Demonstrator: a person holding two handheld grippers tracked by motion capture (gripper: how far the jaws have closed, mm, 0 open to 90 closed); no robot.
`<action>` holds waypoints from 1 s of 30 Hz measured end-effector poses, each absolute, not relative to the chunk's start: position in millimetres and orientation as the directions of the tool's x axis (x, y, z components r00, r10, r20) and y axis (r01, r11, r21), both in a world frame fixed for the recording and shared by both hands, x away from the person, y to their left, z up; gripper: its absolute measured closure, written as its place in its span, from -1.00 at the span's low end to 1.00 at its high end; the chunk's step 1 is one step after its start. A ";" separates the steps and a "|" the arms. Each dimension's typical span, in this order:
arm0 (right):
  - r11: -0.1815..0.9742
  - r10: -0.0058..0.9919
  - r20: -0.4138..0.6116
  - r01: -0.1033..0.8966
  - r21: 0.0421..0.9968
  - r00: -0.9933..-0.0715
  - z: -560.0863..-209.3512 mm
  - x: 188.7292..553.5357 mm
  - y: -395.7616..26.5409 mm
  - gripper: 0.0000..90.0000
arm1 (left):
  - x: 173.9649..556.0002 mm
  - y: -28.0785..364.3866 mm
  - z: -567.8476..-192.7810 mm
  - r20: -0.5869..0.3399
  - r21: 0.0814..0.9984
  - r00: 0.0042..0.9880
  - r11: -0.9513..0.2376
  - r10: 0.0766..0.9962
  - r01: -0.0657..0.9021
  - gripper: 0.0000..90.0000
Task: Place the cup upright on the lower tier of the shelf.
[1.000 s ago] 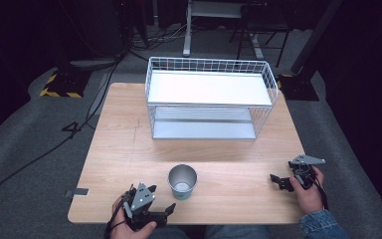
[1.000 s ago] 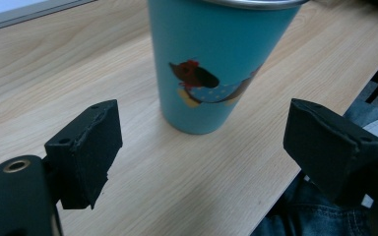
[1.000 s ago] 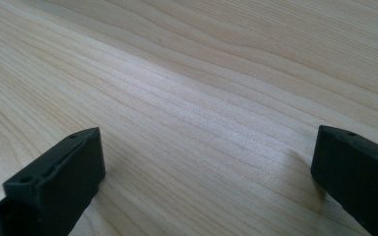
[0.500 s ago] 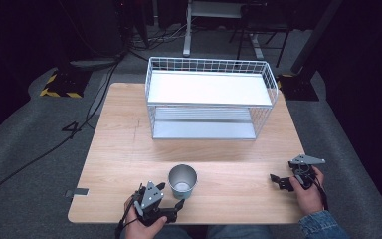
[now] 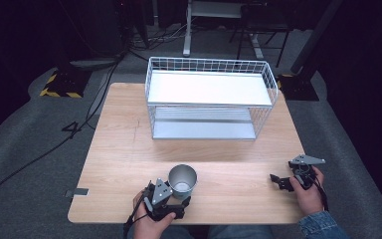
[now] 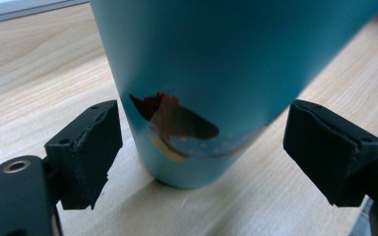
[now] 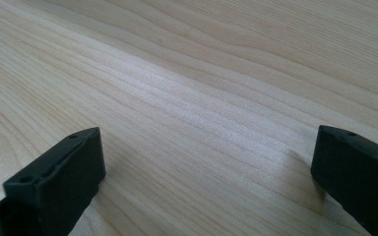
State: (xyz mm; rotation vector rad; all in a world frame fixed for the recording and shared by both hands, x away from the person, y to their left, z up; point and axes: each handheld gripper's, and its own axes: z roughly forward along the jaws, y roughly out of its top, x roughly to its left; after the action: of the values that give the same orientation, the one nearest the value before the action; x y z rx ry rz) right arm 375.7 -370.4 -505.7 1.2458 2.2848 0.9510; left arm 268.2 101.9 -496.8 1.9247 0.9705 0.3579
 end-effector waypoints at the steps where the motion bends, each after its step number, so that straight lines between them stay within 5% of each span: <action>1: 0.382 0.841 -0.001 0.592 0.710 -0.542 -505.8 375.7 -370.4 -1.00 | 269.1 100.9 -497.1 -0.133 0.833 0.645 -0.267 0.753 0.484 -0.65; 30: 0.379 0.844 -0.001 0.594 0.709 -0.537 -505.7 375.2 -370.1 -1.00 | 282.1 85.2 -498.9 -0.029 0.814 0.648 -0.359 0.761 0.457 -0.50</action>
State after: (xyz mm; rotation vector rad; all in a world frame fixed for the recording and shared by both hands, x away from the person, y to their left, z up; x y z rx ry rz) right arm 375.2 -370.1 -505.7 1.2510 2.2807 0.9483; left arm 282.1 85.2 -498.9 2.0146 0.9483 0.4516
